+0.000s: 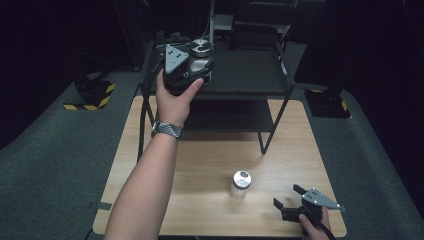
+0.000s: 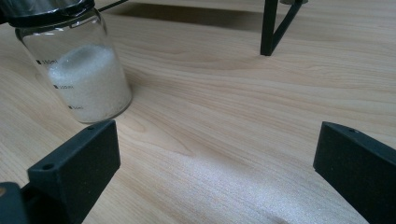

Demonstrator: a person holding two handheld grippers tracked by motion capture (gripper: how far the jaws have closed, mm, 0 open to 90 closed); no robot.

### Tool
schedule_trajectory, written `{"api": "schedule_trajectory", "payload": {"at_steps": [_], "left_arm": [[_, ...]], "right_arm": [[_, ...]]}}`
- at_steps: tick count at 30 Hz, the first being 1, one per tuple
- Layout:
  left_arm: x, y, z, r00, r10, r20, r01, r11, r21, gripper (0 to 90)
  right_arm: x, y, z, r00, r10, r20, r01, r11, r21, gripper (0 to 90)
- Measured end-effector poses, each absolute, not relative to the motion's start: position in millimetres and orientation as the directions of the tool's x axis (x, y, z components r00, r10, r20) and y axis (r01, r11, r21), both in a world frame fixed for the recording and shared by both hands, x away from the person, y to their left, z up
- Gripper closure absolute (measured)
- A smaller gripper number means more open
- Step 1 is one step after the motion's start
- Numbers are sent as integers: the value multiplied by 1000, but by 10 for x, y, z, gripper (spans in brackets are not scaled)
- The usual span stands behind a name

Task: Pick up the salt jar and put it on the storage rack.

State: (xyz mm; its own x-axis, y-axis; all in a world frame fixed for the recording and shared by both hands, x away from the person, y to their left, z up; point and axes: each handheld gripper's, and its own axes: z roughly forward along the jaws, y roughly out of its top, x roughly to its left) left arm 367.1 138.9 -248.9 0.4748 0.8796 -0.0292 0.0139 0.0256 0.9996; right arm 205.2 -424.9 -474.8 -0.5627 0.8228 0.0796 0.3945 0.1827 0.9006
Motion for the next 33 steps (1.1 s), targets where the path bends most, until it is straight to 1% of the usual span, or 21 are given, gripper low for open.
{"api": "schedule_trajectory", "payload": {"at_steps": [7, 13, 15, 16, 18, 21, 23, 25, 27, 30, 33], "left_arm": [[3688, 1404, -2505, 480, 876, -51, 23, 45, 999, 306], [3681, 1403, -2485, 478, 877, -49, 28, 40, 999, 305], [3683, 1409, -2481, 478, 877, -54, 33, 43, 999, 293], [3688, 1415, -2483, 478, 877, -60, 37, 48, 998, 274], [3685, 1434, -2486, 476, 876, -74, 45, 60, 997, 208], [3665, 1456, -2492, 475, 877, -73, 39, 61, 997, 124], [3638, 1459, -2494, 473, 878, -68, 31, 60, 998, 13], [3611, 1488, -2492, 492, 868, -58, 24, 53, 998, 4], [3546, 1475, -2491, 485, 874, -40, 13, 39, 999, 4], [3458, 1502, -2488, 494, 868, -43, 18, 39, 999, 5], [3343, 1539, -2528, 503, 864, -28, -2, 34, 999, 4]], "right_arm": [[2042, -4247, -4749, -561, 824, 77, 393, 183, 901, 4], [2039, -4242, -4749, -559, 825, 75, 392, 184, 901, 4], [2037, -4243, -4750, -559, 826, 75, 391, 183, 902, 4], [2038, -4244, -4749, -560, 825, 76, 392, 183, 902, 4], [2039, -4246, -4749, -560, 825, 78, 394, 182, 901, 4], [2037, -4250, -4751, -559, 825, 79, 393, 180, 902, 4], [2038, -4252, -4751, -559, 825, 80, 394, 179, 902, 4], [2040, -4251, -4750, -560, 825, 79, 394, 181, 901, 4], [2040, -4250, -4749, -561, 824, 78, 393, 182, 901, 4], [2040, -4247, -4748, -561, 824, 78, 394, 183, 901, 4], [2039, -4241, -4746, -561, 824, 75, 393, 186, 900, 4]]}}
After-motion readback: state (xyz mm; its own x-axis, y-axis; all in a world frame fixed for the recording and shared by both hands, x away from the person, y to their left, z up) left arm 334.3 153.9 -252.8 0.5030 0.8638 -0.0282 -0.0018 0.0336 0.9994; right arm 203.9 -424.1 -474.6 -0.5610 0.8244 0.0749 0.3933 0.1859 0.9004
